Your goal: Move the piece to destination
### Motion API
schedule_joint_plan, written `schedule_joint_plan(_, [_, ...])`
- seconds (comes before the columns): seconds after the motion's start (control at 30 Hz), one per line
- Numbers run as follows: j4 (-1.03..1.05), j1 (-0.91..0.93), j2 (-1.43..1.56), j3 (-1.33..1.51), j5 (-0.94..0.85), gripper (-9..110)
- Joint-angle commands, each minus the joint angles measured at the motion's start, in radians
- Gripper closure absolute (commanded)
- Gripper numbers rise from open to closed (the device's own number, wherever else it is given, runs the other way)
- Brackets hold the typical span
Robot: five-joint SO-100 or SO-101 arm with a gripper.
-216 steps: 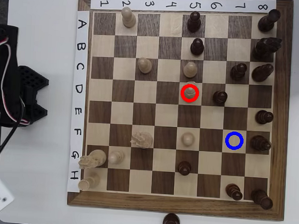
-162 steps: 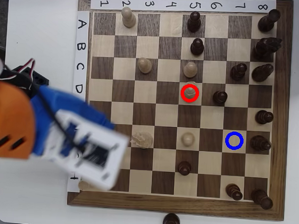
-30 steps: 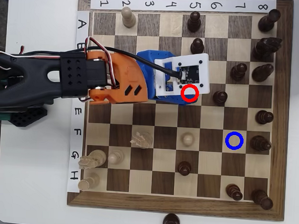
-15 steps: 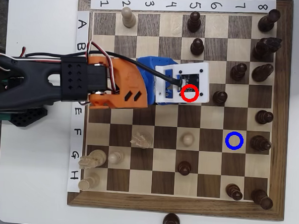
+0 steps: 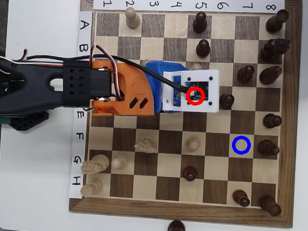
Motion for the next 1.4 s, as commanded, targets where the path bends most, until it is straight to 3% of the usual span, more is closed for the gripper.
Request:
schedule_joint_plan(0.0, [0.058,0.043,0.072,-0.311,0.175,101])
schedule_joint_plan(0.4, [0.416,0.049,0.132,-0.494,0.141,101])
schedule_joint_plan(0.63, [0.523,0.051,0.100,-0.676,0.137,101])
schedule_joint_plan(1.37, [0.641,0.104,-0.158,-1.135,0.100,101])
